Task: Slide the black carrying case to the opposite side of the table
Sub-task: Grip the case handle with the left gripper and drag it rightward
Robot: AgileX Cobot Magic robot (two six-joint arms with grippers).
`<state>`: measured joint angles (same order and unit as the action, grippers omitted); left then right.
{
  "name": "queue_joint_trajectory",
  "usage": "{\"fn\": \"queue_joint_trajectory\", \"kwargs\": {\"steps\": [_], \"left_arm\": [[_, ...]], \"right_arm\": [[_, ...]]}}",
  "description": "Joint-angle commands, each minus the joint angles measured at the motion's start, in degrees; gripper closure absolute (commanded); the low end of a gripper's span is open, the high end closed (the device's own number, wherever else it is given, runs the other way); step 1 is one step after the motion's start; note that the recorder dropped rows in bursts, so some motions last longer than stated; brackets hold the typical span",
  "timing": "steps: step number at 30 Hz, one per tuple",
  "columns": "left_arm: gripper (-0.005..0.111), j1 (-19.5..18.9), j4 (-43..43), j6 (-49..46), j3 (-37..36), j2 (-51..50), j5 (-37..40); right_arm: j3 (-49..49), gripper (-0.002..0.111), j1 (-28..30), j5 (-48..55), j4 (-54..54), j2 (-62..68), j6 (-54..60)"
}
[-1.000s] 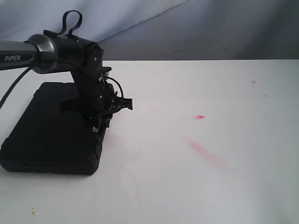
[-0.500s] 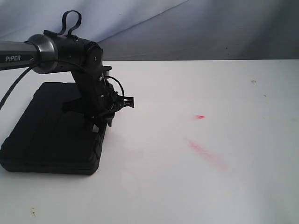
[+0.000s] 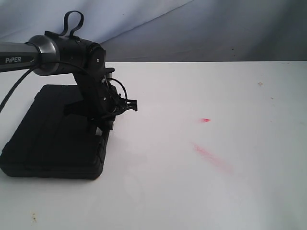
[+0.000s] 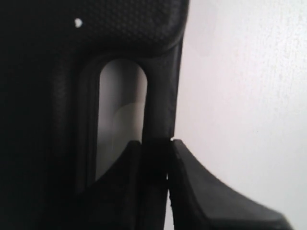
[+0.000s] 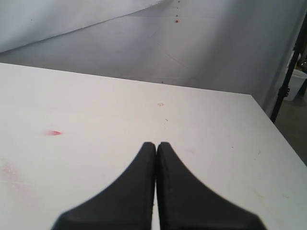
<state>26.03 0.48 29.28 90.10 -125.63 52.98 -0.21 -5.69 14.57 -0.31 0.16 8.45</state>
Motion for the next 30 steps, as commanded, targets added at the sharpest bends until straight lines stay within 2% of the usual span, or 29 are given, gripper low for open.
{"fn": "queue_joint_trajectory", "kwargs": {"steps": [1,8,21,30], "left_arm": [[0.107,1.07,-1.39,0.31,0.21,0.04,-0.67],[0.107,4.75,-1.15,2.47,0.21,0.04,-3.99],[0.107,8.58,-3.45,5.18,0.54,0.04,-5.40],[0.107,12.78,-3.52,5.44,15.31,-6.05,3.77]], "right_arm": [[0.21,0.108,0.44,-0.17,0.01,-0.16,0.01],[0.21,0.108,0.44,-0.17,0.01,-0.16,0.01],[0.21,0.108,0.44,-0.17,0.01,-0.16,0.01],[0.21,0.108,0.44,-0.17,0.01,-0.16,0.01]]}}
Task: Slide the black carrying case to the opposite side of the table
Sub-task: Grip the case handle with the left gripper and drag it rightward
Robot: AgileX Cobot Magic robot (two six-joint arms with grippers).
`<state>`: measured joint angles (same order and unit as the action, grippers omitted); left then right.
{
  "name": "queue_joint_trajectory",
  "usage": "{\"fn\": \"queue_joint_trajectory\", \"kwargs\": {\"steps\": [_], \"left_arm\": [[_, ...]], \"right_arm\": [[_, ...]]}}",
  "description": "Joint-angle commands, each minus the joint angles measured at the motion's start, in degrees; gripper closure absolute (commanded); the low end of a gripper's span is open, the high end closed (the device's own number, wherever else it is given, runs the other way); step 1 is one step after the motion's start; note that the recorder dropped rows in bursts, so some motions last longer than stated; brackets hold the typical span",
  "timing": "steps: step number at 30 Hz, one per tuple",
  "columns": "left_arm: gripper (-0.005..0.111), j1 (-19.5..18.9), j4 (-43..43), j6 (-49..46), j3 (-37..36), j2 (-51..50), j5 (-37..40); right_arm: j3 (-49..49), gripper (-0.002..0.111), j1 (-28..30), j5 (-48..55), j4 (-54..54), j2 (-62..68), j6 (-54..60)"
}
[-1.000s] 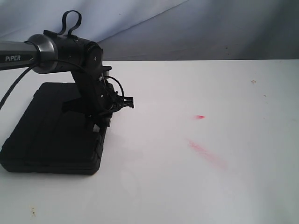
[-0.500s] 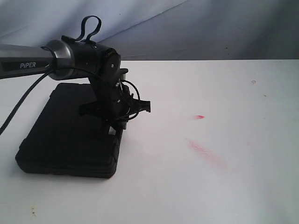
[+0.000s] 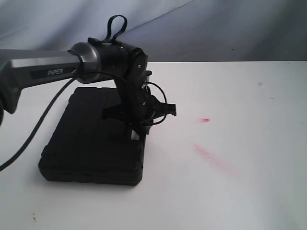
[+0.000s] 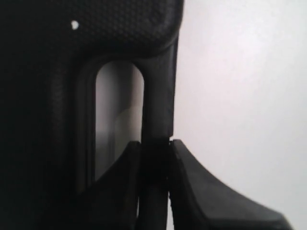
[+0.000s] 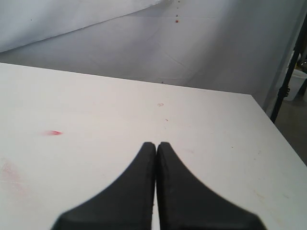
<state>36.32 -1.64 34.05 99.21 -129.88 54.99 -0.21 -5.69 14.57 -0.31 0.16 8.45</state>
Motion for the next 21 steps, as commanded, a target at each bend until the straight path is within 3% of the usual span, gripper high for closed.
{"fn": "queue_joint_trajectory", "kwargs": {"steps": [1,9,21], "left_arm": [[0.107,3.13,-1.27,0.83,7.54,-2.73,2.07],[0.107,5.27,-1.51,3.26,14.44,-7.77,5.16],[0.107,5.27,-2.39,5.89,21.25,-11.09,5.84]], "right_arm": [[0.21,0.108,0.44,-0.17,0.01,-0.16,0.01],[0.21,0.108,0.44,-0.17,0.01,-0.16,0.01],[0.21,0.108,0.44,-0.17,0.01,-0.16,0.01]]}}
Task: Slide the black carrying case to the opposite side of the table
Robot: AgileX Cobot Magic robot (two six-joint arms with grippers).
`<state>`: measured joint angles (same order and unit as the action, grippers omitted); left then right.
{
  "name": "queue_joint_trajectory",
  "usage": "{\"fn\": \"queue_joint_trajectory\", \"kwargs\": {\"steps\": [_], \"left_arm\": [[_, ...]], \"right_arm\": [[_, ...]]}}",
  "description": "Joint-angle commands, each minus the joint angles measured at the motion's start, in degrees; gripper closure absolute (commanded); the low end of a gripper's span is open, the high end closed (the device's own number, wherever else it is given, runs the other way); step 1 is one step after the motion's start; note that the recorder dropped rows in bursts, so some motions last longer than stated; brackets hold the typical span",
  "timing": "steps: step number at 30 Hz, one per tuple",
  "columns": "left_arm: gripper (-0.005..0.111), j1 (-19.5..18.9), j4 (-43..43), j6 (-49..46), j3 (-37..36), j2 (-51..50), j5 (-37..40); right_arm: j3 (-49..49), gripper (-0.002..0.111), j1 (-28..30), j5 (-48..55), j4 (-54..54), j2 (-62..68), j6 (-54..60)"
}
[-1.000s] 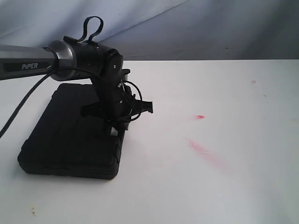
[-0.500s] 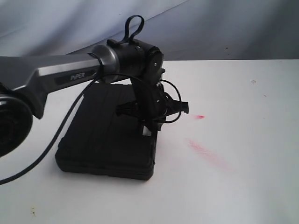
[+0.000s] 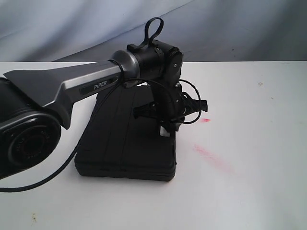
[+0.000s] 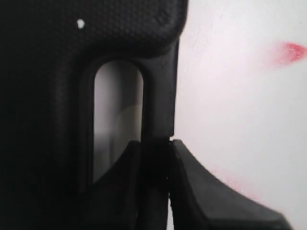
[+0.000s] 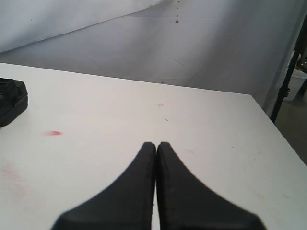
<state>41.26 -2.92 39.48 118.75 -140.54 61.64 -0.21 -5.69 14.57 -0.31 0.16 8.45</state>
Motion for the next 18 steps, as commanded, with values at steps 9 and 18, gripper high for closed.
{"fn": "queue_joint_trajectory", "kwargs": {"steps": [9,18], "left_arm": [[0.107,0.33,0.44,0.34,1.85,-0.43,-0.32],[0.107,0.33,0.44,0.34,1.85,-0.43,-1.63]], "right_arm": [[0.21,0.108,0.44,-0.17,0.01,-0.16,0.01],[0.21,0.108,0.44,-0.17,0.01,-0.16,0.01]]}}
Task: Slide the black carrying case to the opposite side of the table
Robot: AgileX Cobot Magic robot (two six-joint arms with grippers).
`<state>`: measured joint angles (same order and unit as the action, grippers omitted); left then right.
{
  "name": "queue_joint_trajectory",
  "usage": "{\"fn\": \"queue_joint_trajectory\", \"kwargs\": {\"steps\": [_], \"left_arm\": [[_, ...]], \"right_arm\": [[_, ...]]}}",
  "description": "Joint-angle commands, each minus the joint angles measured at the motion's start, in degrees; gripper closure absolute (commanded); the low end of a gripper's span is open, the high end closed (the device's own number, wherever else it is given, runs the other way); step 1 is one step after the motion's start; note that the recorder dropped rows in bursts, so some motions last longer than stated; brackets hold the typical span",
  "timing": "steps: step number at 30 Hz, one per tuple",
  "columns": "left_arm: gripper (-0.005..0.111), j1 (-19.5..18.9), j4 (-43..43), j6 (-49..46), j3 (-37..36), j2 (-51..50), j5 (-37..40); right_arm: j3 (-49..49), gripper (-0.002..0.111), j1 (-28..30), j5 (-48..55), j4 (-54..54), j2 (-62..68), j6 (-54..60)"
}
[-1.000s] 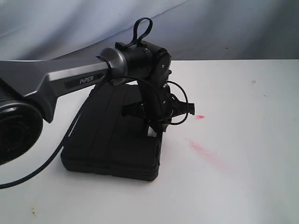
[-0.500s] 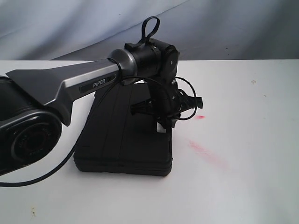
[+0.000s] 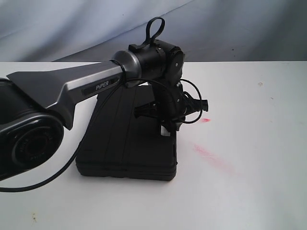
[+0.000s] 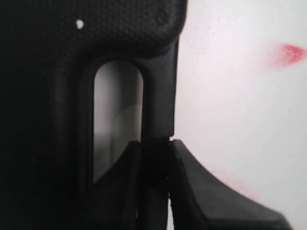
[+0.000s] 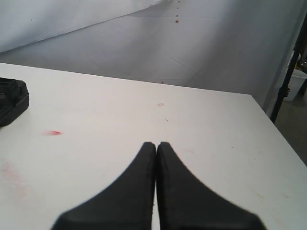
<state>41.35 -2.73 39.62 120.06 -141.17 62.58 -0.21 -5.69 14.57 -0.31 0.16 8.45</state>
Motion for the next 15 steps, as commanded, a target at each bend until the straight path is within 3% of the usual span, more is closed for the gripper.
{"fn": "queue_joint_trajectory", "kwargs": {"steps": [1,15], "left_arm": [[0.107,0.24,0.25,0.20,0.54,0.20,-2.88],[0.107,0.24,1.12,2.39,0.54,0.20,-2.64]], "right_arm": [[0.21,0.108,0.44,-0.17,0.01,-0.16,0.01],[0.21,0.108,0.44,-0.17,0.01,-0.16,0.01]]}}
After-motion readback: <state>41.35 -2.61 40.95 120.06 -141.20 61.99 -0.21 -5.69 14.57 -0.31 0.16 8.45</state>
